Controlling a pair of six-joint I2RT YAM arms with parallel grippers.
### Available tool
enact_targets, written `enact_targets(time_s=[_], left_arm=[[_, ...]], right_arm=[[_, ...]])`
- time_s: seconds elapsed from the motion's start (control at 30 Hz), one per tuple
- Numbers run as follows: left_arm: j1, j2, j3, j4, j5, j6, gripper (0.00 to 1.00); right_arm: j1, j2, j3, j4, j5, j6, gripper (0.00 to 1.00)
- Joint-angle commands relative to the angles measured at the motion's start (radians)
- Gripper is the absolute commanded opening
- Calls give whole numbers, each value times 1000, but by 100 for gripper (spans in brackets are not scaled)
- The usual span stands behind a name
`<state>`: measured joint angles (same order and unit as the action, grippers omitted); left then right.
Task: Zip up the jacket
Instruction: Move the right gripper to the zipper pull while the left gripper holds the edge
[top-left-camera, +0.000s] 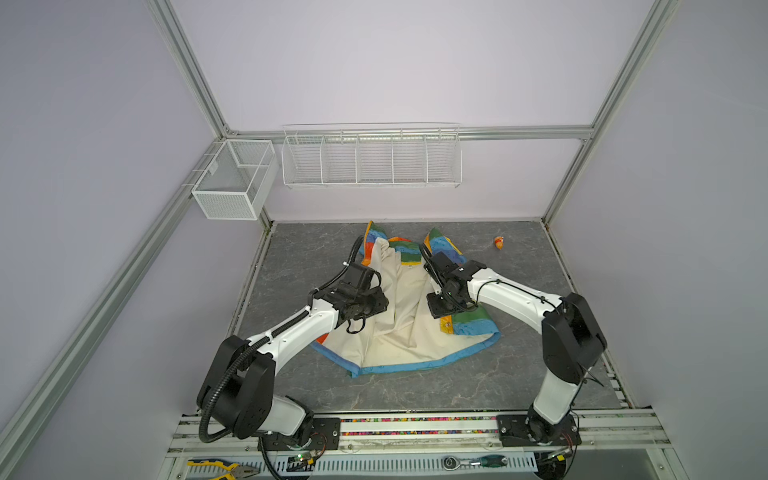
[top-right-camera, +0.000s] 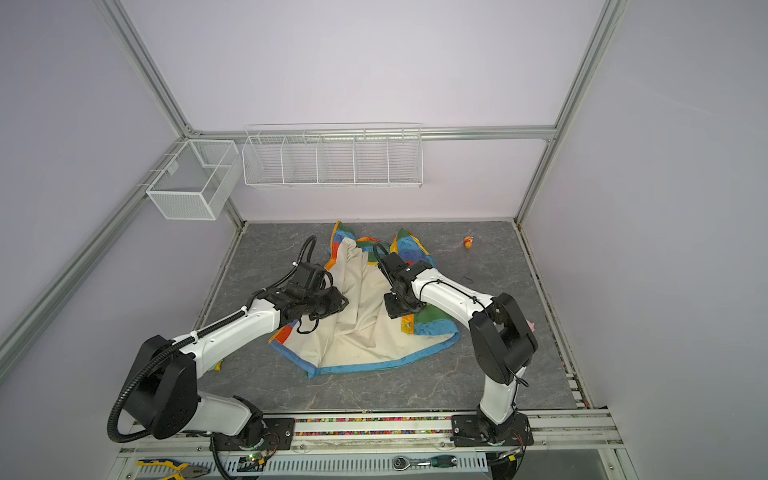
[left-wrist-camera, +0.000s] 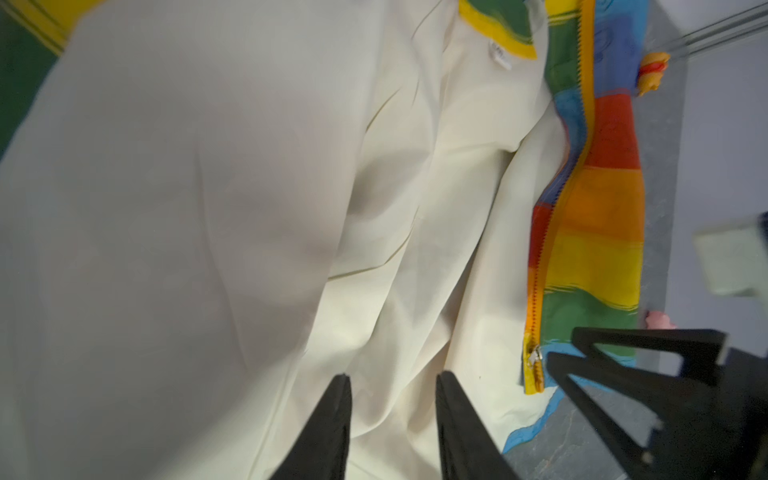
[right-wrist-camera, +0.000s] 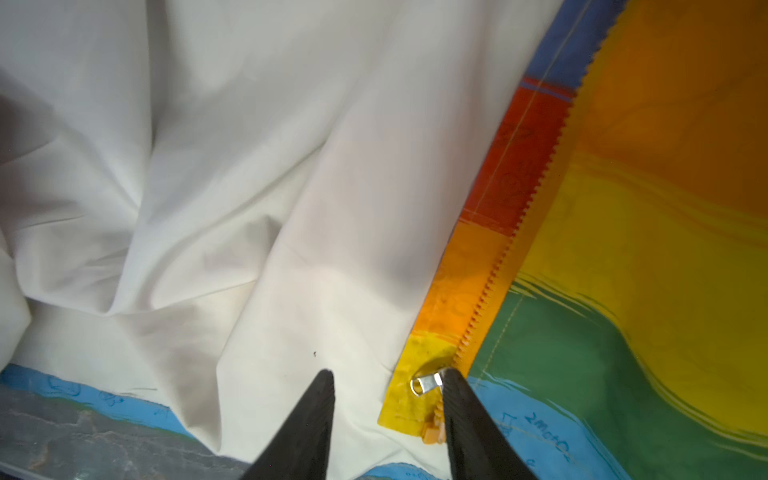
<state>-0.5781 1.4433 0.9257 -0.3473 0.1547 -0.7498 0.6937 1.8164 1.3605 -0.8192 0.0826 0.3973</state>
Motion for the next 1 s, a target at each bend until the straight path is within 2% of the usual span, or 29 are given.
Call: enact_targets(time_s=[0.0,0.13,0.43,0.73,0.97], left_arm=[[2,-4,18,65,3,-11,35],[3,17,26,69,6,-10,33],[5,55,49,46,38,-13,31],[6,42,50,38,33,-12,30],[5,35,50,38,34,-14,30]], right_arm=[[7,18,-26,13,55,37,40],[9,21,-63,34,54,51,35],[21,29,-109,58,54,64,37],[20,-15,-143,54,82,74,23],[20,-55,-169,57,76,77,26]])
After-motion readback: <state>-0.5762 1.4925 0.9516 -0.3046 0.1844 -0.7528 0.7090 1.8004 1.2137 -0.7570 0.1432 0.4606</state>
